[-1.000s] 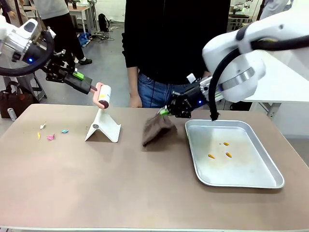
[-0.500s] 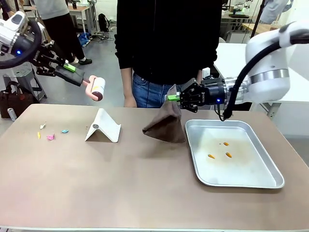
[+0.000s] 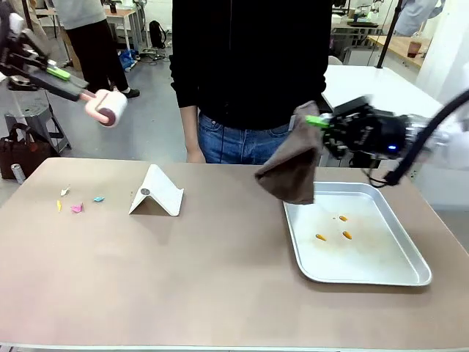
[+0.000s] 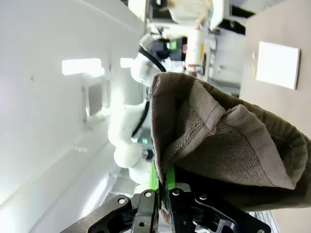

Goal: Clean the surface of the table.
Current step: Hold the Lint Roller with your left hand and the towel with your right hand.

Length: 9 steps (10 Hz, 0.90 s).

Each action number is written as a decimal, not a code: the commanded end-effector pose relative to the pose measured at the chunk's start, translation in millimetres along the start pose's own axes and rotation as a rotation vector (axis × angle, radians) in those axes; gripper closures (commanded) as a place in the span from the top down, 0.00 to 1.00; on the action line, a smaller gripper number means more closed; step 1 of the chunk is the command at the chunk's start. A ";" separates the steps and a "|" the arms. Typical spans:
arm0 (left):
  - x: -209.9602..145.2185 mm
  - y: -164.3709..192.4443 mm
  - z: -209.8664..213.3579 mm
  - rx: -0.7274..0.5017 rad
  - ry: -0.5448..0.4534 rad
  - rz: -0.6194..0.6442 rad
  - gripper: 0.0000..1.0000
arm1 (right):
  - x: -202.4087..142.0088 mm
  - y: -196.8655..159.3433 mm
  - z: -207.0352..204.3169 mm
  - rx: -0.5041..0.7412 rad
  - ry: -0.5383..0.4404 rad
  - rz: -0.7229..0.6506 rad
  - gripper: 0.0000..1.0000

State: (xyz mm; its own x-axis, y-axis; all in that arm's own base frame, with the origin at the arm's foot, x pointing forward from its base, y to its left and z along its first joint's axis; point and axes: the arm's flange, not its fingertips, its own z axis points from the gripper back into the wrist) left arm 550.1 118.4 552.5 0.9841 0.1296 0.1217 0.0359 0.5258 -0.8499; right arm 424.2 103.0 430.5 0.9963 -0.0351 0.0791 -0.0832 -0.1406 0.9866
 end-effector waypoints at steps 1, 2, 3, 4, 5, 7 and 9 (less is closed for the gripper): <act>9.2 11.7 37.9 0.002 0.043 0.032 0.00 | -40.1 21.5 37.9 0.021 -0.143 0.049 0.00; 13.7 29.8 67.6 -0.020 0.072 0.052 0.00 | -57.7 32.6 65.3 0.018 -0.195 0.074 0.00; 18.5 48.6 92.4 -0.034 0.085 0.066 0.00 | -70.6 40.6 90.8 0.016 -0.229 0.102 0.00; 20.2 63.0 110.7 -0.054 0.097 0.088 0.00 | -81.2 44.5 114.3 0.008 -0.240 0.095 0.00; 20.0 79.1 126.1 -0.060 0.092 0.094 0.00 | -89.7 45.8 134.8 -0.020 -0.275 0.099 0.00; 11.1 115.0 156.4 -0.084 0.088 0.095 0.00 | -106.6 41.0 188.2 -0.098 -0.369 0.133 0.00; -6.5 137.9 173.1 -0.154 0.100 0.023 0.00 | -116.2 34.7 222.2 -0.255 -0.498 0.080 0.00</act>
State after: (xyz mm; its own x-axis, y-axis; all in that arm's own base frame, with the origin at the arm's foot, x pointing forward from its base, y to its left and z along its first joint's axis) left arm 519.7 331.1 518.0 0.9952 0.0974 0.0071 -0.0365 0.4380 -0.8982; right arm 331.0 -135.1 436.0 0.8745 -0.4643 0.1401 -0.1286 0.0565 0.9901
